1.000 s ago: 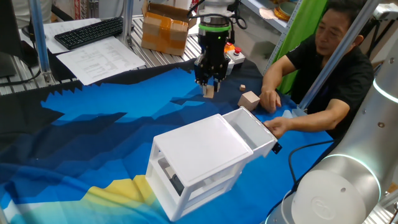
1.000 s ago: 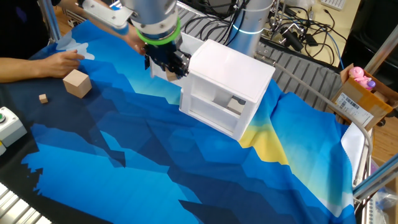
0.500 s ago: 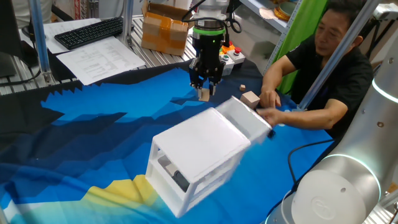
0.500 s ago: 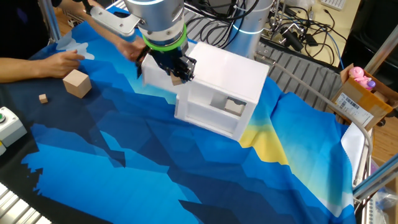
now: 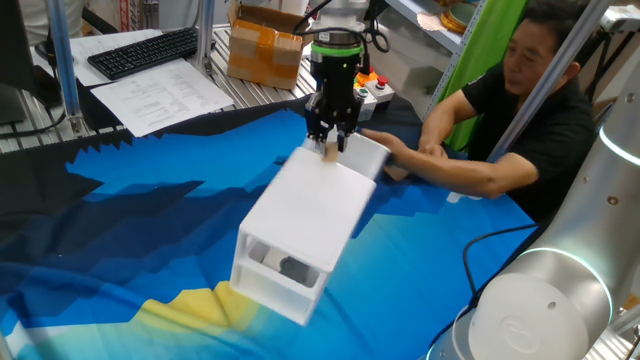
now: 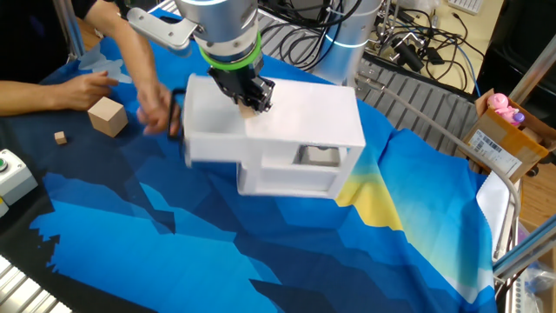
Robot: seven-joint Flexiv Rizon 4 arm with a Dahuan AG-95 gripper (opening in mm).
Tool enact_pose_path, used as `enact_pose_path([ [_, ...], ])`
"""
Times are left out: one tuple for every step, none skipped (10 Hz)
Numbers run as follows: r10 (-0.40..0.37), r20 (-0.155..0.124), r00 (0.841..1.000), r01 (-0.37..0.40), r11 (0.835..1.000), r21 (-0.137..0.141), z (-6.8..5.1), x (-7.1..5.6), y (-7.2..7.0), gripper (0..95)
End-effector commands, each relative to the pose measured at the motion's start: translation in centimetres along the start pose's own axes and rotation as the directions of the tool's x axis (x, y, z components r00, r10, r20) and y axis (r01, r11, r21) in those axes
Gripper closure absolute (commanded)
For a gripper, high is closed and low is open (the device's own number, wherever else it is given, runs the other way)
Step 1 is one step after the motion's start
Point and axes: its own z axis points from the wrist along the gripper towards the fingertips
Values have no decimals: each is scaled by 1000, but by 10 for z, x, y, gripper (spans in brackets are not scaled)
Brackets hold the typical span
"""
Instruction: Put things in the drawer
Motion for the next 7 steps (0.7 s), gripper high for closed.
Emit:
enact_pose_path([
  [19,9,1000,-18,998,-52,-12,-16,-20,950],
  [30,29,999,-28,997,-68,-10,-22,-23,950],
  [38,31,999,-36,997,-70,-9,-25,-22,950],
  [54,37,998,-51,996,-71,-7,-28,-16,950],
  [61,43,997,-58,996,-72,-6,-32,-12,950],
  [62,43,997,-59,996,-70,-6,-35,-10,950],
  [60,49,997,-57,996,-65,-4,-43,-6,950],
])
